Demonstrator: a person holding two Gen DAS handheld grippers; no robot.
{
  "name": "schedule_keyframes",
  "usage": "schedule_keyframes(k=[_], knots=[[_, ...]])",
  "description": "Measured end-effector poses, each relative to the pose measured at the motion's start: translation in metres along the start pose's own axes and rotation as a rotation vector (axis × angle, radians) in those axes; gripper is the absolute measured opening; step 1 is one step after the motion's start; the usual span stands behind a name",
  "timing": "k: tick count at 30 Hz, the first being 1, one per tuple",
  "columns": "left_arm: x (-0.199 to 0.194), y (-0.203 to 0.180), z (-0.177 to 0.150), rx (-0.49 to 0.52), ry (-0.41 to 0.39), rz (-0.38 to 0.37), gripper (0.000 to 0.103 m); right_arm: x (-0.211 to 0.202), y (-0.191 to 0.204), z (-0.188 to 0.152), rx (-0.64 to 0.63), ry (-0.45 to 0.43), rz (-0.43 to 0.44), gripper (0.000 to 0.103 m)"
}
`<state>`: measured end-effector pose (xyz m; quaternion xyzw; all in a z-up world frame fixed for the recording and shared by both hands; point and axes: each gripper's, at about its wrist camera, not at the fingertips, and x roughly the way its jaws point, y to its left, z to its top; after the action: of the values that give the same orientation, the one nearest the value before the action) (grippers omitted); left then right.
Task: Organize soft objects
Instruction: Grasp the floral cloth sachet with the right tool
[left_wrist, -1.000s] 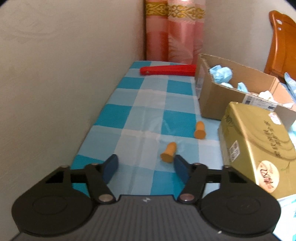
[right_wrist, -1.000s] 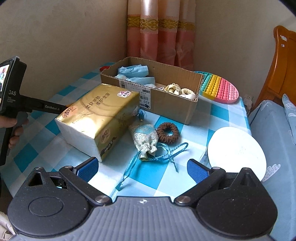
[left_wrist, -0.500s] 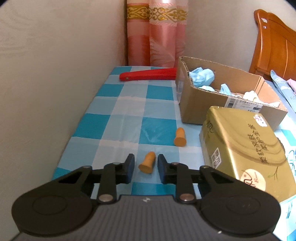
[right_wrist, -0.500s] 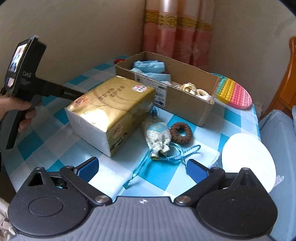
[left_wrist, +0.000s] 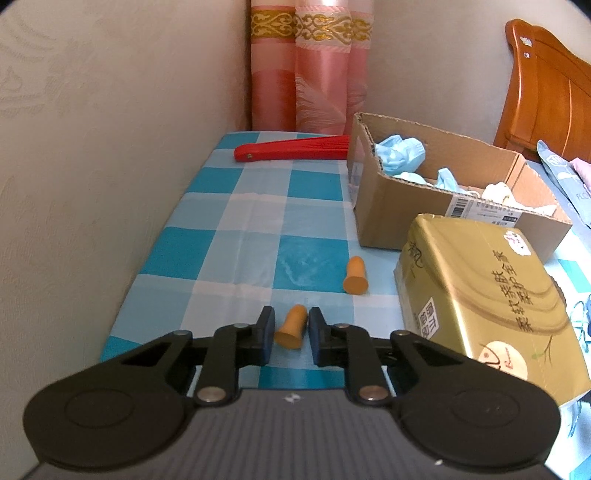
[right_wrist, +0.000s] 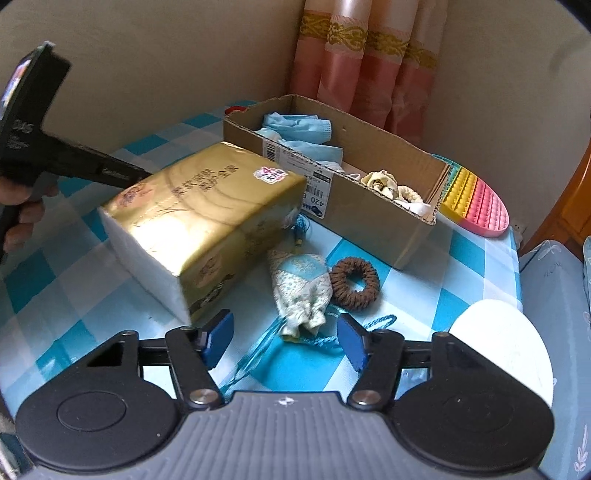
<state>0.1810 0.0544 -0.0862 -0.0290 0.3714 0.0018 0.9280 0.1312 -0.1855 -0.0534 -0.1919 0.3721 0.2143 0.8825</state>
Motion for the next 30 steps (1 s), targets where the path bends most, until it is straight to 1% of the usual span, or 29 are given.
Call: schedule_keyframes(k=[7, 10, 11, 12, 14, 19, 22, 24, 26, 30], knots=[[0.0, 0.0, 0.0, 0.0, 0.001, 0.001, 0.018, 0.018, -0.01, 0.007, 0.019, 0.009, 0.015, 0.059], [0.0, 0.001, 0.0, -0.002, 0.005, 0.001, 0.016, 0.025, -0.013, 0.008, 0.043, 0.027, 0.018, 0.046], [0.0, 0.0, 0.0, 0.0, 0.007, 0.0, 0.016, 0.028, -0.014, 0.008, 0.052, 0.03, 0.015, 0.045], [0.0, 0.0, 0.0, 0.002, 0.009, -0.001, 0.015, 0.029, -0.015, 0.008, 0.063, 0.031, 0.013, 0.04], [-0.001, 0.0, 0.0, 0.004, 0.011, 0.0, 0.014, 0.029, -0.017, 0.007, 0.076, 0.031, 0.016, 0.036], [-0.006, 0.0, 0.0, 0.012, 0.019, -0.019, 0.014, 0.02, -0.016, 0.004, 0.075, 0.042, 0.027, 0.036], [-0.008, -0.002, -0.001, 0.025, 0.019, -0.021, 0.013, 0.017, -0.016, 0.002, 0.071, 0.04, 0.024, 0.041], [-0.008, -0.003, -0.002, 0.028, 0.024, -0.024, 0.013, 0.019, -0.016, 0.004, 0.076, 0.039, 0.028, 0.042], [-0.009, -0.003, -0.002, 0.029, 0.024, -0.025, 0.013, 0.021, -0.016, 0.007, 0.079, 0.033, 0.038, 0.046], [-0.011, -0.004, -0.001, 0.04, 0.031, -0.029, 0.013, 0.026, -0.014, 0.01, 0.071, 0.031, 0.038, 0.046]])
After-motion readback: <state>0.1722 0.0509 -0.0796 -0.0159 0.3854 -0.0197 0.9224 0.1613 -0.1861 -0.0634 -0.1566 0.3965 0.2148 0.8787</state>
